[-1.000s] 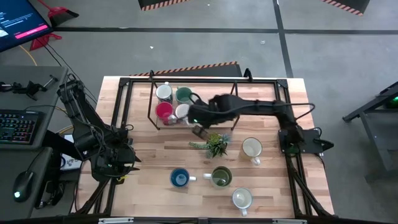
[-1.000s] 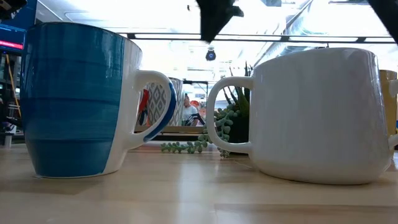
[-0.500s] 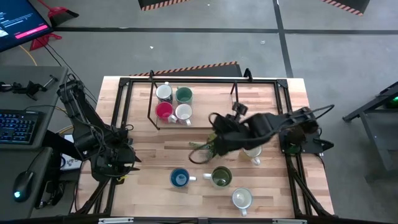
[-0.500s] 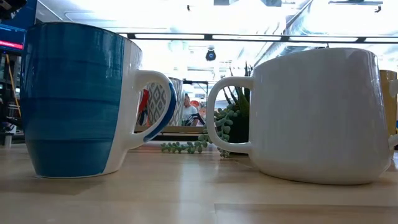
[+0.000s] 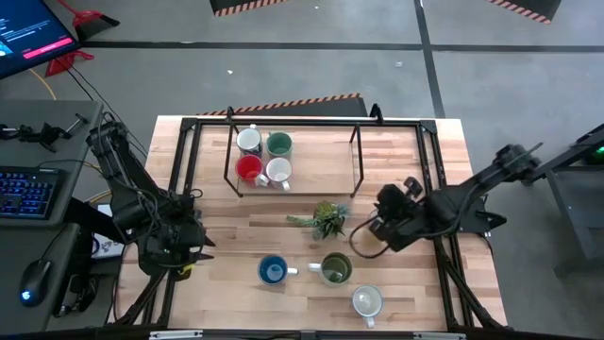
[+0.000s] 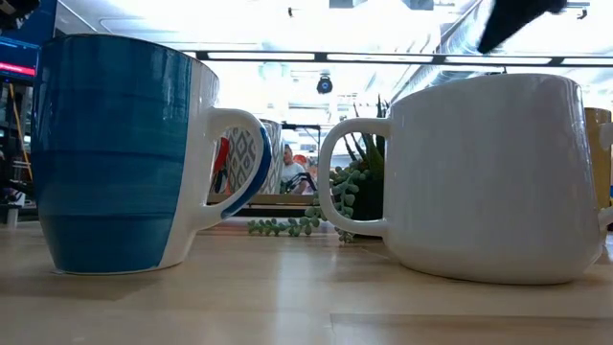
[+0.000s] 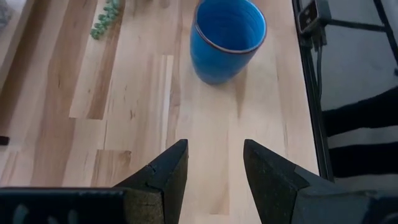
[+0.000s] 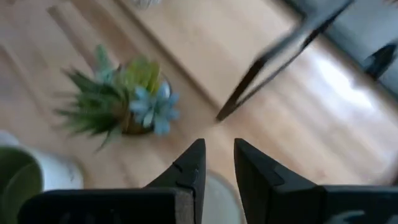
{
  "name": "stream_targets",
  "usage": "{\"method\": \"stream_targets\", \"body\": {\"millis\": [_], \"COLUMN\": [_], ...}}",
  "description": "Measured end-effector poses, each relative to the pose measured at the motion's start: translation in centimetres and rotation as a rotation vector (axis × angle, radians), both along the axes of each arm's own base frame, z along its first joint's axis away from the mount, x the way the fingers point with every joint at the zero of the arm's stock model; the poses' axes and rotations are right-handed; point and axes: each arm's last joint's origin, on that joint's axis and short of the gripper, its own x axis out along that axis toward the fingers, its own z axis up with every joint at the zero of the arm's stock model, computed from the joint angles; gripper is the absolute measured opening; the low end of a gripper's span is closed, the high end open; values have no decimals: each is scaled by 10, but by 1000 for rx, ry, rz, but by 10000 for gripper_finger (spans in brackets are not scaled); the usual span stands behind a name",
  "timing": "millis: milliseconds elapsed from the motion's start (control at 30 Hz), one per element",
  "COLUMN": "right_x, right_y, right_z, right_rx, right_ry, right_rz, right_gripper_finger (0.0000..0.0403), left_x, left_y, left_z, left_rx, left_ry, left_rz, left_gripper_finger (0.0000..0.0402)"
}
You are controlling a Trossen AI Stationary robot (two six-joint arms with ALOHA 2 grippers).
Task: Place coffee mugs
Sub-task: Put the yellow mug on the shelf
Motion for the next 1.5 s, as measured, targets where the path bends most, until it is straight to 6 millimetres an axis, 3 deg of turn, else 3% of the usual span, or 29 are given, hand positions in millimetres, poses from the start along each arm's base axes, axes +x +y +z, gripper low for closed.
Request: {"method": "stream_targets", "body": {"millis": [233,433,833,1233,1400,1500], "right_x": [-38,-54,-54,-52,-50,-47], "right_y": [-15,-22,-30,-39,-45,-46], "right_z": [-37,-49,-48,-49,-50,-52], "right_rx": [201,264,226,283,395,404], "right_ry": [10,29,55,118,66,73], "right_rz": [-33,-22,20,-8,-209,-223], "right_gripper_finger": [62,70,160,167,167,167], "left_x": [6,14,34,38,39,39], "left_y": [5,9,6,-3,-4,-4], "left_z": [0,-1,-16,-29,-29,-29], "left_rx": [-34,-69,-15,-126,-134,-141], "left_ry": [-9,-1,38,208,208,206], "left_rz": [99,203,327,383,388,392], "left_gripper_finger": [147,147,147,147,147,147]}}
